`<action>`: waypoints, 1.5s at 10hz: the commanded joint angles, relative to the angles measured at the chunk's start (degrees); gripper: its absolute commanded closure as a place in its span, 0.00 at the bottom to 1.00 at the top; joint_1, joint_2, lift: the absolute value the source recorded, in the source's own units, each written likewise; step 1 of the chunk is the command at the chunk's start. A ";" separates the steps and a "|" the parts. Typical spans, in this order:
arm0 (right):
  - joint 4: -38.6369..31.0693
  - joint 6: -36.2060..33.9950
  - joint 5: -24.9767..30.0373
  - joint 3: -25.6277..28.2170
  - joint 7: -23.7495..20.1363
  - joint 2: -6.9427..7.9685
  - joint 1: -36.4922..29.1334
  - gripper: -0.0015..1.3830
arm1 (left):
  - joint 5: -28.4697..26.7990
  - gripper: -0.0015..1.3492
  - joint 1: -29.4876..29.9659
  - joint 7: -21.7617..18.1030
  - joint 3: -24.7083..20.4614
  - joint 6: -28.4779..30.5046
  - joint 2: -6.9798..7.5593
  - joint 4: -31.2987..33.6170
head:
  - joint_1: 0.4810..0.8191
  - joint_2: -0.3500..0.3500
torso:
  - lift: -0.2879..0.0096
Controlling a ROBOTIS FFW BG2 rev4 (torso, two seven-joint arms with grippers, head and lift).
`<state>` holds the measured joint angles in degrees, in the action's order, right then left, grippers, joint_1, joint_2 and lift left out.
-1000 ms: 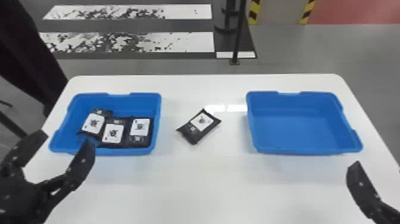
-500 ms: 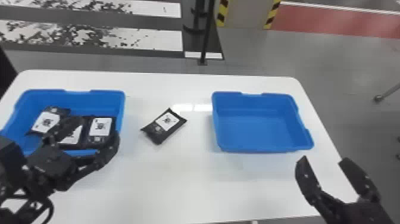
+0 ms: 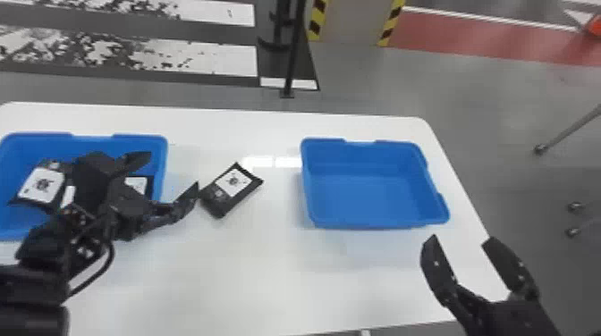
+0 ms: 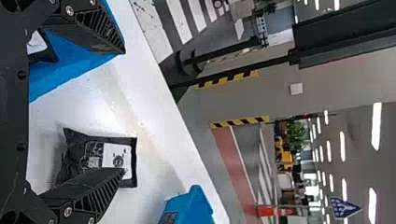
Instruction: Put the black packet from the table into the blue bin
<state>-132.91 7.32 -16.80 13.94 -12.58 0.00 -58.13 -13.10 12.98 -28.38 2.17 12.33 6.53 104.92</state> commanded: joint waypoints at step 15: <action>0.66 0.00 -1.49 0.34 -0.78 0.05 0.34 0.08 | -4.84 0.69 -20.29 0.17 15.32 15.93 -2.13 -26.10 | 0.63 0.06 | 0.60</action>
<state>-132.34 7.32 -18.27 14.28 -13.36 0.00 -57.79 -18.00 -7.28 -28.26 17.30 27.98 4.33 78.88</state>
